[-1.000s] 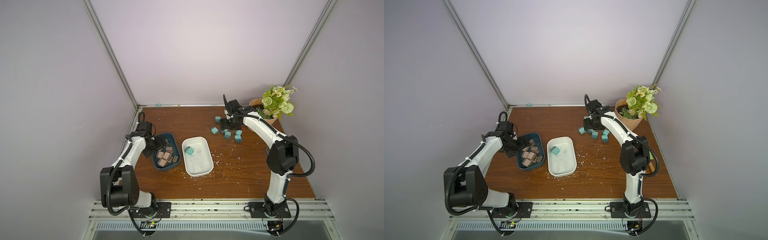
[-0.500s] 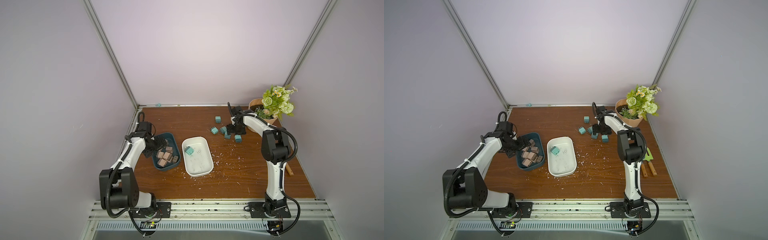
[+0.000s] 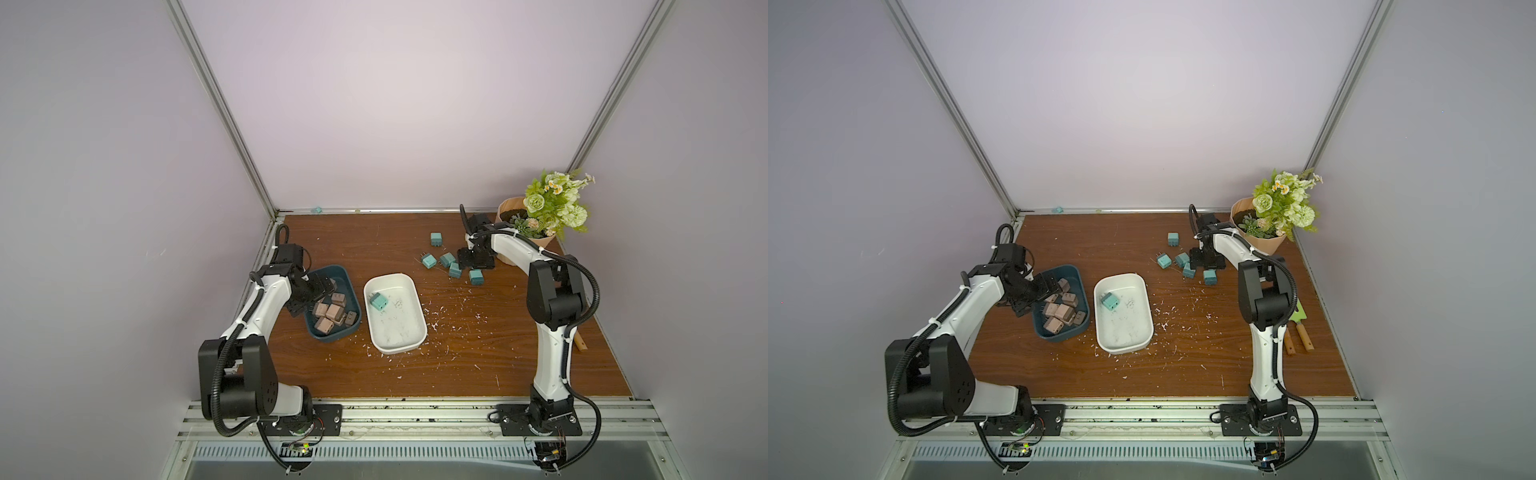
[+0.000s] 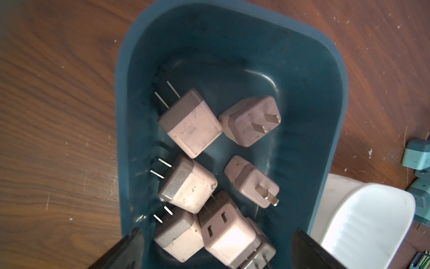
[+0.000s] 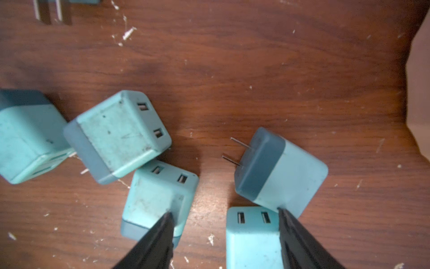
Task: Place the plugs by color into the storage box
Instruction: Pick up the plug from the center of the board.
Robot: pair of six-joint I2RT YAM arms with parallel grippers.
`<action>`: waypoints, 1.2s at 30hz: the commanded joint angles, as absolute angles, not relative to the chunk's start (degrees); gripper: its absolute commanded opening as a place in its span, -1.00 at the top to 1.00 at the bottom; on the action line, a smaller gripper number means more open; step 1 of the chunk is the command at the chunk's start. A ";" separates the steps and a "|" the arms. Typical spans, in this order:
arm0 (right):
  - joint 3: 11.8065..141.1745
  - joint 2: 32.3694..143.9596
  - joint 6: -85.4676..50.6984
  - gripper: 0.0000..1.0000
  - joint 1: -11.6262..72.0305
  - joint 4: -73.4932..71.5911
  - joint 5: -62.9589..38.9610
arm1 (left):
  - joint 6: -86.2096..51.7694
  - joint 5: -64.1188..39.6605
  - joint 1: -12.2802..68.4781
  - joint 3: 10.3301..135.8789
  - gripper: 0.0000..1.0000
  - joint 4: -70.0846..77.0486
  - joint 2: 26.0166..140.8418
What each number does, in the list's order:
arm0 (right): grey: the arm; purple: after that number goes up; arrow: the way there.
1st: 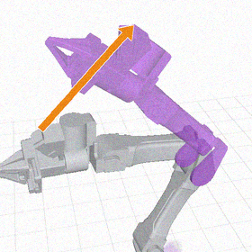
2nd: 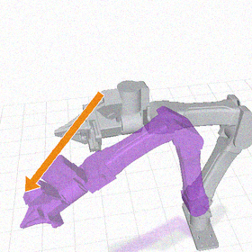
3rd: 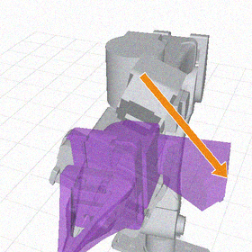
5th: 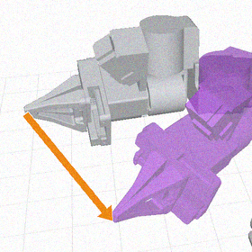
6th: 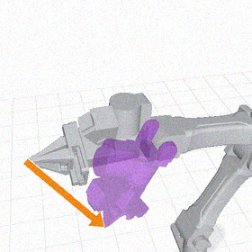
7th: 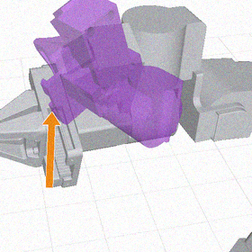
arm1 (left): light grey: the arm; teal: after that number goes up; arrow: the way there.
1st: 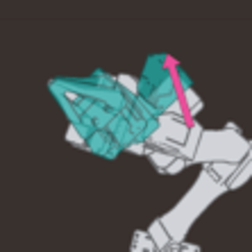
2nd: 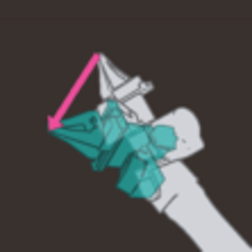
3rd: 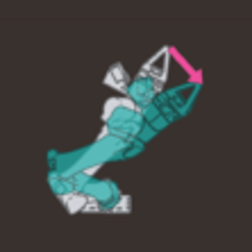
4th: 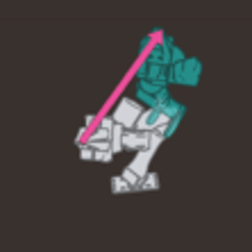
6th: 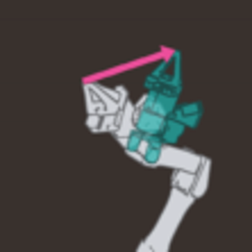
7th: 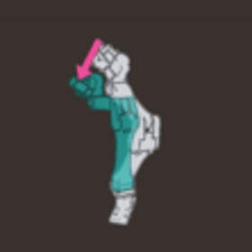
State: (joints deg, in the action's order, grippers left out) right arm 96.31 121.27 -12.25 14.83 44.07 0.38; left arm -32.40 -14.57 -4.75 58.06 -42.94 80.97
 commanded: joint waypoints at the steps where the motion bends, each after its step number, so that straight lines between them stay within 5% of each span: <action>1: 93.69 119.86 -11.11 -0.40 14.14 45.15 1.41 | -33.16 -14.81 -4.39 59.06 -0.99 -43.58 81.03; 17: 90.31 118.07 -11.48 -0.27 12.87 42.75 -0.41 | -32.48 -15.12 -4.40 58.45 -0.99 -43.59 81.17; 25: 89.07 117.46 -12.03 0.10 13.13 42.07 -1.66 | -32.17 -15.29 -4.39 58.80 -0.99 -43.59 81.46; 36: 84.77 106.61 -16.54 0.12 16.32 43.57 -1.52 | -31.62 -15.44 -4.35 58.43 -0.99 -43.59 81.98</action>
State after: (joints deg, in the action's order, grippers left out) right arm 84.38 112.01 -14.00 14.87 42.87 -0.51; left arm -31.66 -15.38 -4.75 58.06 -42.94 81.23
